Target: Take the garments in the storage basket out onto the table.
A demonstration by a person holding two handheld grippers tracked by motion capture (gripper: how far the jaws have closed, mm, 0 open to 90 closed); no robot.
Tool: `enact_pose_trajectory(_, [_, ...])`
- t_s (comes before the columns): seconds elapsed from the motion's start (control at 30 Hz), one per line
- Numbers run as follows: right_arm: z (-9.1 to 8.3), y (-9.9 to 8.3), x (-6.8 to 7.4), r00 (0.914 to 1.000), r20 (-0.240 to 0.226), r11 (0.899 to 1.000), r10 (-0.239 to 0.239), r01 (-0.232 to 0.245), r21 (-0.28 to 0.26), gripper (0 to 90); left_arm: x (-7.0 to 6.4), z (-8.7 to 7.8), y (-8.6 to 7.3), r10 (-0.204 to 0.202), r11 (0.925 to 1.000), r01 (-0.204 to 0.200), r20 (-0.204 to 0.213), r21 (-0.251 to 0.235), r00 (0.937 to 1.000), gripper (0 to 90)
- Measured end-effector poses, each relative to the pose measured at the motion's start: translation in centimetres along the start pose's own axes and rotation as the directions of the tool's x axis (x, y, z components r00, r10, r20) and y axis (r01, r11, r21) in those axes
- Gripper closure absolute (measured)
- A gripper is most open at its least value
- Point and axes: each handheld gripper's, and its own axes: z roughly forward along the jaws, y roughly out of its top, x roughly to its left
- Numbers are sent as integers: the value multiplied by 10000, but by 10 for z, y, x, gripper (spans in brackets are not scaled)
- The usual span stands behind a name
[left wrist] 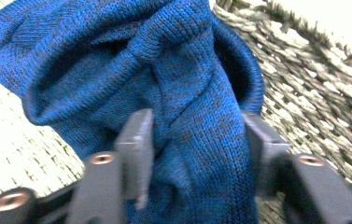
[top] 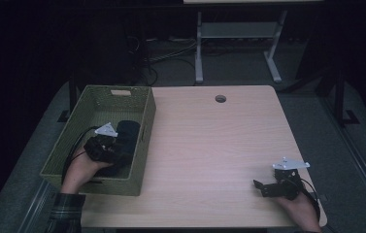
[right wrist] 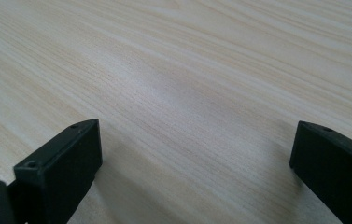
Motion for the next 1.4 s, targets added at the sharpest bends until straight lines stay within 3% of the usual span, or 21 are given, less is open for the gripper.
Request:
enact_pose_trajectory(0.17, [0,0,0,10000,2,10000,5,-5,-2,19,-2,1,1,78,9996,-75,-105,270,9999,683])
enact_pose_trajectory(0.3, [0,0,0,10000,1,10000,3,-3,0,19,-1,-2,2,62,9998,-56,-300,191,9995,724])
enact_pose_trajectory(0.93, [0,0,0,10000,3,10000,3,-3,1,20,9,-37,0,-144,9958,86,-619,-916,9980,734])
enact_pose_trajectory(0.97, [0,0,0,10000,1,10000,4,-4,-1,19,10,-41,-1,-283,9933,214,-588,-1137,9979,734])
enact_pose_trajectory(1.17, [0,0,0,10000,2,10000,3,-3,3,19,13,-52,-1,-317,9895,218,-676,-1430,9972,734])
enact_pose_trajectory(1.4, [0,0,0,10000,1,10000,2,-2,-1,19,16,-72,-1,-498,9754,366,-555,-2174,9972,734])
